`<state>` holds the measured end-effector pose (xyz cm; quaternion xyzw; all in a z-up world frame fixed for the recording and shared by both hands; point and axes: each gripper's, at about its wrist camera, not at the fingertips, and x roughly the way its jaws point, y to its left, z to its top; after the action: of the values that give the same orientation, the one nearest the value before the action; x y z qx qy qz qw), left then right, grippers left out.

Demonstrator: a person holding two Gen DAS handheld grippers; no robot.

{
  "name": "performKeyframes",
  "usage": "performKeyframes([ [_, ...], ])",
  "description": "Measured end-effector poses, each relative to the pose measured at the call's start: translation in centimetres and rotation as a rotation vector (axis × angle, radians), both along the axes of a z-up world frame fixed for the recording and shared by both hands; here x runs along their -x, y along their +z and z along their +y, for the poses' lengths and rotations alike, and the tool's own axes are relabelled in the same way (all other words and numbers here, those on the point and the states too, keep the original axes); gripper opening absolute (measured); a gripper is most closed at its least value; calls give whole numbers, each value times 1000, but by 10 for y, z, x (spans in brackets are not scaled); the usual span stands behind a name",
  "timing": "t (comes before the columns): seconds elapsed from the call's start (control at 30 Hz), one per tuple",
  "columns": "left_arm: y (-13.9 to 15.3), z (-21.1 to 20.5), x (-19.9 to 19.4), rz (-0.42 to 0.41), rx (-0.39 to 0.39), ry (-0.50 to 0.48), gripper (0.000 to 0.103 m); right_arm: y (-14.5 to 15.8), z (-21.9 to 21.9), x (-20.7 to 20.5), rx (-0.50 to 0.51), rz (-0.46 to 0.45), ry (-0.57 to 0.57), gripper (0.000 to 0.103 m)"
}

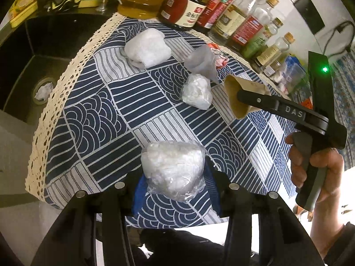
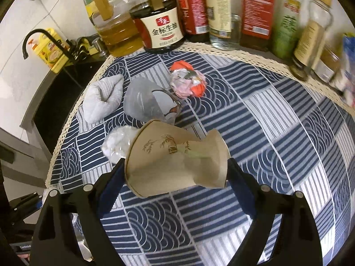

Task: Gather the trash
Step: 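Carry the plastic bag and brown paper cup down to the black bin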

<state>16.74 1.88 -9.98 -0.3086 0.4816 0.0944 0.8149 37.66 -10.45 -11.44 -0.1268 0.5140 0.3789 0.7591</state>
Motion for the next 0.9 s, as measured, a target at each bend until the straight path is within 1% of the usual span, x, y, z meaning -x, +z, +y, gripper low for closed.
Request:
performKeyframes([
  [0.3, 7, 2, 18, -41, 4, -84, 45, 11, -22, 43, -7, -14, -87, 87],
  [0.5, 12, 3, 36, -59, -1, -139, 45, 18, -34, 84, -21, -13, -142, 87],
  [0.9, 5, 7, 83, -60, -3, -237, 45, 14, -54, 163, -56, 19, -228, 87],
])
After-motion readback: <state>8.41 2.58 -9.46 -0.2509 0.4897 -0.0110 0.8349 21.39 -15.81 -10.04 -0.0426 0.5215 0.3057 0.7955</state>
